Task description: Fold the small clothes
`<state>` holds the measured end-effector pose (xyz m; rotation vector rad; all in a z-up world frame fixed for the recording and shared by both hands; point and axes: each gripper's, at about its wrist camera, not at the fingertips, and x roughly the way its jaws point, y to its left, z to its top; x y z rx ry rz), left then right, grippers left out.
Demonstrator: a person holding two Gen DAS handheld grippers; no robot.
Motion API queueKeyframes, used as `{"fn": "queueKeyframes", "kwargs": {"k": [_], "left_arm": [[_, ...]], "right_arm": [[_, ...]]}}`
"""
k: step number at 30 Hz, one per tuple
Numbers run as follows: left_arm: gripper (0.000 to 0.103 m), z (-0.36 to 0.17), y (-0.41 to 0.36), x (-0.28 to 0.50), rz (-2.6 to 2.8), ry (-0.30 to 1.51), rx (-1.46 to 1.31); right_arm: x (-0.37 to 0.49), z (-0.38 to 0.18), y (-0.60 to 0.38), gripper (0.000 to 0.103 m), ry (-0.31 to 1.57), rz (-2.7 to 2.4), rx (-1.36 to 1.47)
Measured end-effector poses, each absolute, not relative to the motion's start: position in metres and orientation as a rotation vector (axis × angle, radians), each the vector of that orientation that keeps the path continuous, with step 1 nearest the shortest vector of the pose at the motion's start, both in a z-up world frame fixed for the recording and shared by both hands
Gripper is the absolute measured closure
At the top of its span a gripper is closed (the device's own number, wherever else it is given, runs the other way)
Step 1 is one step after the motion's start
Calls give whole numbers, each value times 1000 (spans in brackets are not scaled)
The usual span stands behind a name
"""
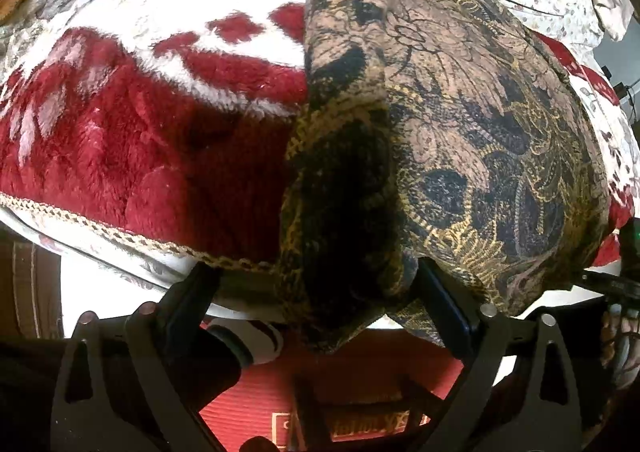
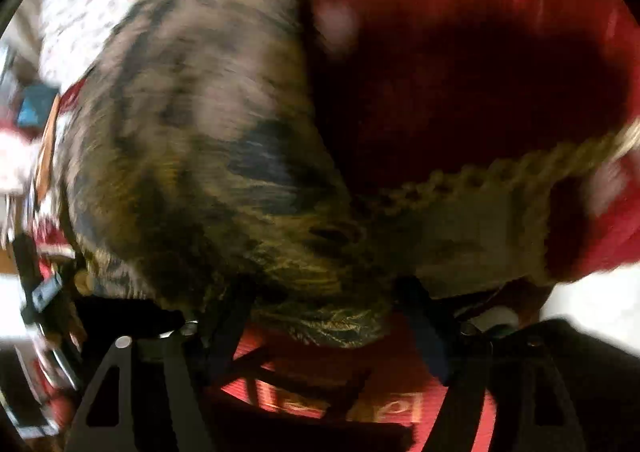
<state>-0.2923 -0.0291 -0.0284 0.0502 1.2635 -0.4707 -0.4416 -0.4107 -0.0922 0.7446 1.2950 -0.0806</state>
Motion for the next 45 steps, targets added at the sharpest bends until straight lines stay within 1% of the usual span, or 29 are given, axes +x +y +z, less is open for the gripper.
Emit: {"fn": "queueKeyframes", "kwargs": {"k": [1, 2, 3, 4, 5, 6, 7, 8, 13, 16, 19, 23, 31, 35, 39, 40, 41, 42, 43, 44, 45], "left_arm": [[18, -26, -29, -295, -484, 1262, 44], [27, -26, -29, -297, -494, 1261, 39], [35, -25, -29, -299, -508, 1264, 28], [41, -24, -28, -299, -517, 1270, 17], [57, -24, -27, -300, -539, 1287, -8], [78, -23, -24, -299, -558, 1304, -36], [87, -21, -23, -301, -572, 1321, -65], [92, -16, -21, -304, -586, 1323, -79], [92, 28, -13, -307, -623, 1241, -69], [92, 62, -6, -298, -622, 1150, -82], [92, 90, -3, -283, -640, 1075, -115], [92, 114, -24, -250, -645, 1011, -97], [92, 136, -42, -202, -637, 958, -94], [92, 133, -49, -191, -647, 999, -108], [92, 116, -49, -206, -672, 1105, -107], [90, 109, -46, -212, -673, 1133, -116], [81, 103, -42, -218, -671, 1161, -129], [64, 94, -37, -225, -657, 1194, -150], [54, 83, -31, -233, -640, 1233, -190], [38, 75, -27, -238, -631, 1265, -231], [36, 64, -22, -245, -624, 1304, -289]], "right_arm": [[-441, -89, -409, 57, 1287, -60, 738], [-441, -83, -406, 68, 1274, -40, 720], [-442, -77, -405, 82, 1256, -15, 714], [-443, -70, -403, 91, 1224, 18, 718], [-445, -60, -401, 95, 1199, 47, 714], [-446, -52, -399, 94, 1187, 69, 702], [-447, -42, -395, 94, 1173, 94, 687], [-450, -30, -390, 95, 1152, 123, 670], [-454, 28, -383, 95, 1019, 220, 629], [-444, 64, -391, 95, 902, 248, 639], [-425, 89, -402, 95, 815, 232, 630], [-395, 114, -430, 95, 722, 179, 624], [-344, 138, -477, 95, 638, 94, 626], [-319, 125, -486, 95, 670, 67, 680], [-314, 114, -482, 95, 714, 74, 647], [-314, 112, -483, 95, 720, 76, 648], [-315, 110, -484, 95, 722, 81, 656], [-316, 109, -485, 95, 723, 85, 659], [-316, 108, -486, 95, 724, 87, 660], [-316, 107, -486, 95, 724, 91, 660], [-316, 107, -486, 95, 724, 93, 662]]}}
